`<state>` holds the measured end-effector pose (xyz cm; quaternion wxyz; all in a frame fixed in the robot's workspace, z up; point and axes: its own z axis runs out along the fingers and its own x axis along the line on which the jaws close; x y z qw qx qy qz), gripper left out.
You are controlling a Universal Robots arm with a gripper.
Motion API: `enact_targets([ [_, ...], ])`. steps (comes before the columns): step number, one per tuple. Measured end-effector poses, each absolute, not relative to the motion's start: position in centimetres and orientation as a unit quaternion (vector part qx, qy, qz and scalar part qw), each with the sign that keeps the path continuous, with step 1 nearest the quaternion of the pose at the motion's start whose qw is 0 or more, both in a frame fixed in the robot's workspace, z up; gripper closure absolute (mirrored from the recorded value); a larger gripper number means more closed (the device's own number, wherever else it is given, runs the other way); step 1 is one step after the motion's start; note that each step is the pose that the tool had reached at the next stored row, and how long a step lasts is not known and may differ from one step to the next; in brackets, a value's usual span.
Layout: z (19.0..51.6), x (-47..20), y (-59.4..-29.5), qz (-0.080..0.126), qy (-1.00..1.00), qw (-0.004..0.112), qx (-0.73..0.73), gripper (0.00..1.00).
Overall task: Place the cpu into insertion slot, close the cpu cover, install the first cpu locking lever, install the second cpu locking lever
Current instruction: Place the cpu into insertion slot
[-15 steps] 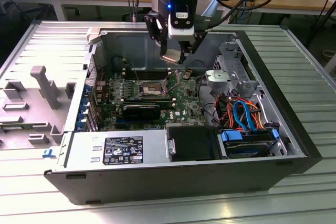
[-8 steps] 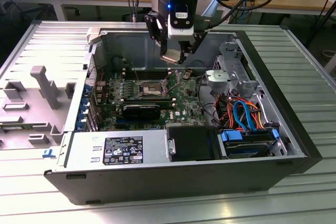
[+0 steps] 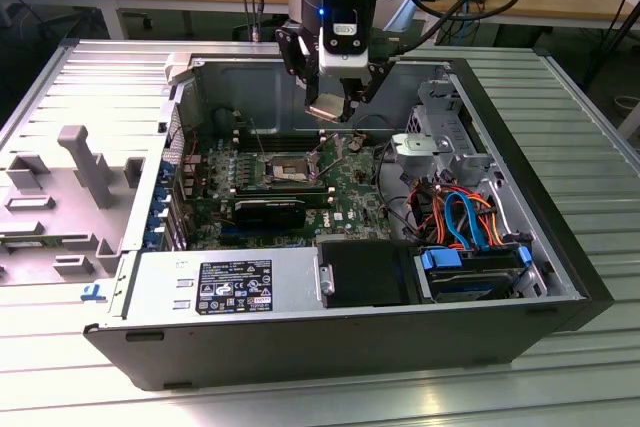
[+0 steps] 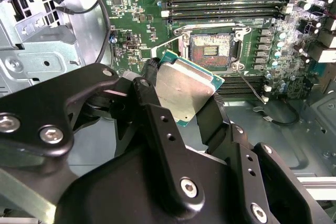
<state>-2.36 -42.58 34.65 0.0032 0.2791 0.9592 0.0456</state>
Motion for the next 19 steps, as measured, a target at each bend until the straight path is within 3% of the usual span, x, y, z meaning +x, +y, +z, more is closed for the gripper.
enact_targets([
  [19,34.64,-2.36,-42.58,0.046,0.957,0.004,0.286,0.45],
])
